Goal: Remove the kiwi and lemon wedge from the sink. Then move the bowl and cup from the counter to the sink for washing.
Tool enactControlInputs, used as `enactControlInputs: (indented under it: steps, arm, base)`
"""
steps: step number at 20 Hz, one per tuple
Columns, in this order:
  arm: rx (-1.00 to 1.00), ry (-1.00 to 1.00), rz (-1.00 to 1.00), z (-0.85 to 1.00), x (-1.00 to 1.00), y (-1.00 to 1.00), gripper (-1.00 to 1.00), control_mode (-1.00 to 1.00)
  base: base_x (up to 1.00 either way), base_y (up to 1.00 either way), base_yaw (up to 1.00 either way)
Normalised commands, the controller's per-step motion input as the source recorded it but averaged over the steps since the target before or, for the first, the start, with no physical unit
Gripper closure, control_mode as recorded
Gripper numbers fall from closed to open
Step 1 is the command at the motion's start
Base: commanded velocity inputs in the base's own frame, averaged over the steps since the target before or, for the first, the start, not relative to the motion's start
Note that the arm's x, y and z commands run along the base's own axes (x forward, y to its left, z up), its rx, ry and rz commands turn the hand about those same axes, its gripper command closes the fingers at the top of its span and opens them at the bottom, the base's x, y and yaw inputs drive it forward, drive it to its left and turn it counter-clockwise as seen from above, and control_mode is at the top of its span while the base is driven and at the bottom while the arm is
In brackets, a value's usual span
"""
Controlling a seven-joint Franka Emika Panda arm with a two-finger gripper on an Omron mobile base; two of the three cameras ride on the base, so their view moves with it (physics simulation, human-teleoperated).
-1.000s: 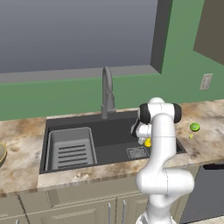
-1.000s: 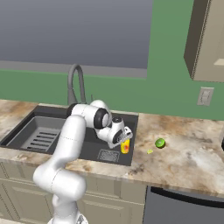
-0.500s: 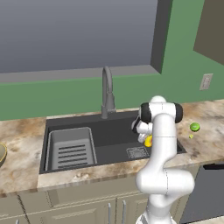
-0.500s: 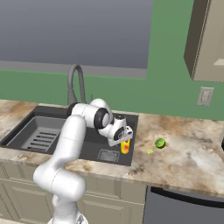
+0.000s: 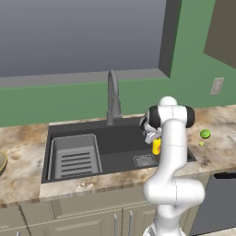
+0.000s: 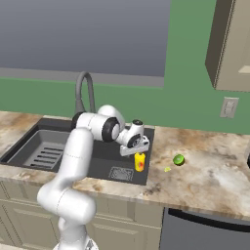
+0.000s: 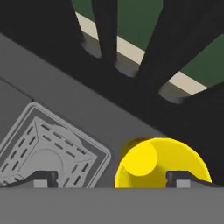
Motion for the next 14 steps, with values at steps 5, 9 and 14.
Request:
enactControlInputs:
  steps: [5, 9, 14]
  arm:
    - [0.04, 0.00, -0.03, 0.39, -0.22, 0.00, -1.00, -1.00]
    - [0.00, 0.00, -0.08, 0.36, -0.33, 0.00, -1.00, -1.00]
    - [0.00, 0.02, -0.11, 0.35, -0.33, 0.03, -1.00, -1.00]
  base:
    - [0.00, 0.00, 0.00]
    - [0.00, 0.00, 0.00]
    - [0.00, 0.00, 0.00]
